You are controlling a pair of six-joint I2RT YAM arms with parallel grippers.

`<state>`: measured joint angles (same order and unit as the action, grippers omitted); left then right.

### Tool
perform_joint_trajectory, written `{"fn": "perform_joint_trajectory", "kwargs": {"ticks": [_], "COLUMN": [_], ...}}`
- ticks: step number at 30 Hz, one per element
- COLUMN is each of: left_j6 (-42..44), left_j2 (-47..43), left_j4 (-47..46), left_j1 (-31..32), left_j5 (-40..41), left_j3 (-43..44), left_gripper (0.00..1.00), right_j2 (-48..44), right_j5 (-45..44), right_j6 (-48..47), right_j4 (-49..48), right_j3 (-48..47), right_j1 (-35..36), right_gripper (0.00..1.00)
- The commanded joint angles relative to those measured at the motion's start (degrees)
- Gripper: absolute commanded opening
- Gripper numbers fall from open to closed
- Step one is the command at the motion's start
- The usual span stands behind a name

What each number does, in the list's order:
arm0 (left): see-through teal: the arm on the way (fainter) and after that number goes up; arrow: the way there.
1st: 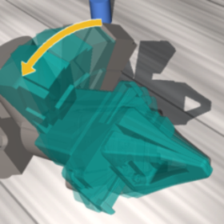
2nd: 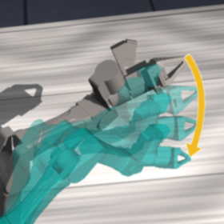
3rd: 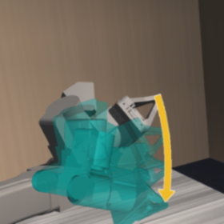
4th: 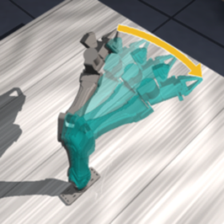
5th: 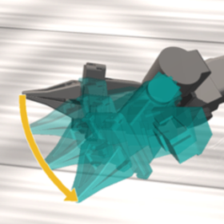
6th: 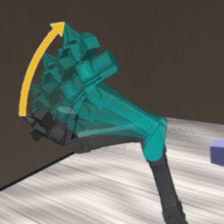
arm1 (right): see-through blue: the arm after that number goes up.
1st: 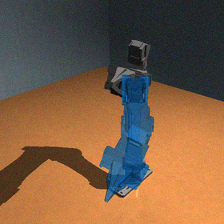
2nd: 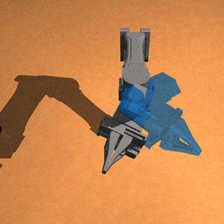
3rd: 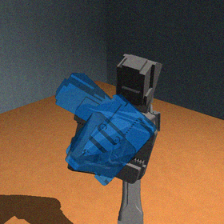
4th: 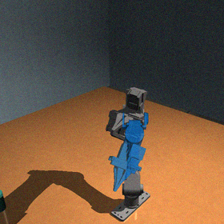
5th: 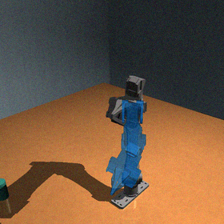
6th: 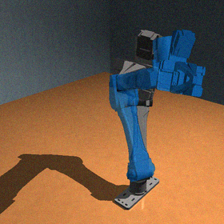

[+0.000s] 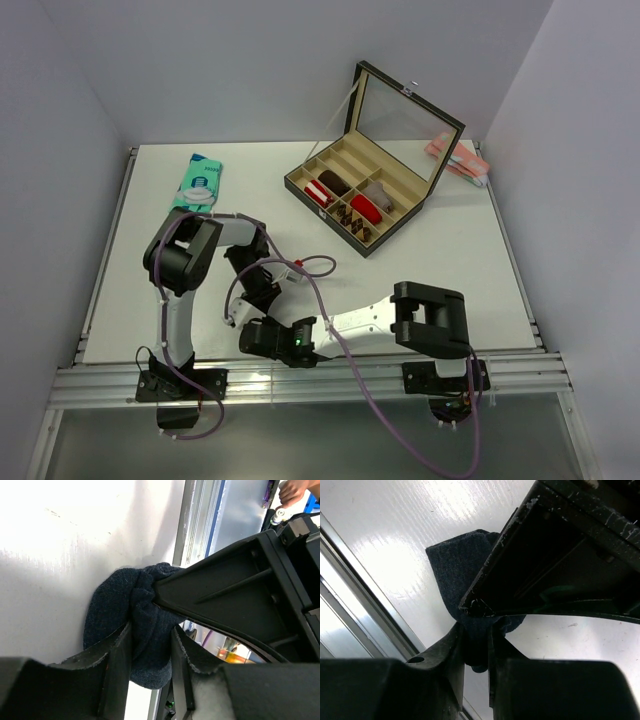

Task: Roll the socks
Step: Roll the sock at the center of the board.

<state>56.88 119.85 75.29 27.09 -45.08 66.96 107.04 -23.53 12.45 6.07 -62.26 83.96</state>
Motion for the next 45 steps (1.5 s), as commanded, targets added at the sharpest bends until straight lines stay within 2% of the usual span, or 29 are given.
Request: {"fn": "perform_joint_trajectory", "kwargs": {"ticks": [1, 2, 9, 14, 17, 23, 27, 33, 40, 43, 45], "left_j6": [2.63, 1.75, -1.51, -4.68, -7.83, -11.97, -11.97, -8.37, -0.38, 0.42, -0.62], "left_j2": [-0.13, -0.84, -7.52, -13.23, -16.49, -21.50, -27.28, -36.07, -43.55, -47.68, -51.29], "left_j4": [-10.94, -11.56, -15.78, -22.62, -27.63, -31.25, -33.89, -36.53, -36.27, -37.14, -39.94], "left_j1": [-0.02, -0.11, -3.27, -5.29, -6.52, -14.59, -17.51, -17.69, -17.43, -14.36, -10.06], "left_j5": [5.00, 4.83, 1.05, 2.63, 3.42, 0.70, 1.57, 3.50, 5.09, 7.54, 9.39], "left_j3": [1.95, 1.95, 1.95, -1.38, -2.97, -2.97, -5.25, -11.32, -18.08, -21.33, -24.49], "left_gripper": [0.38, 0.36, 0.45, 0.50, 0.49, 0.49, 0.49, 0.50, 0.54, 0.56, 0.57], "right_j2": [1.50, 1.41, -1.22, -2.72, -3.59, -6.84, -8.95, -9.05, -7.73, -6.41, -5.27], "right_j5": [0.76, 1.03, 3.31, 4.63, 5.33, 10.16, 12.71, 18.16, 23.27, 27.30, 29.23], "right_j6": [1.79, 1.88, 3.72, 5.13, 5.83, 6.36, 6.19, 5.22, 4.34, 4.16, 4.16], "right_j4": [1.14, 1.40, 2.02, 2.46, 2.29, 2.02, 2.72, 5.44, 8.70, 10.63, 11.33], "right_j3": [-0.14, 0.03, 3.02, 4.60, 5.66, 8.99, 10.58, 10.32, 8.39, 6.98, 5.93], "right_j1": [-0.64, -0.82, -2.57, -3.54, -4.16, -6.70, -8.64, -13.46, -18.39, -20.15, -21.12], "right_gripper": [0.06, 0.06, 0.05, 0.04, 0.04, 0.04, 0.04, 0.04, 0.04, 0.04, 0.04]}}
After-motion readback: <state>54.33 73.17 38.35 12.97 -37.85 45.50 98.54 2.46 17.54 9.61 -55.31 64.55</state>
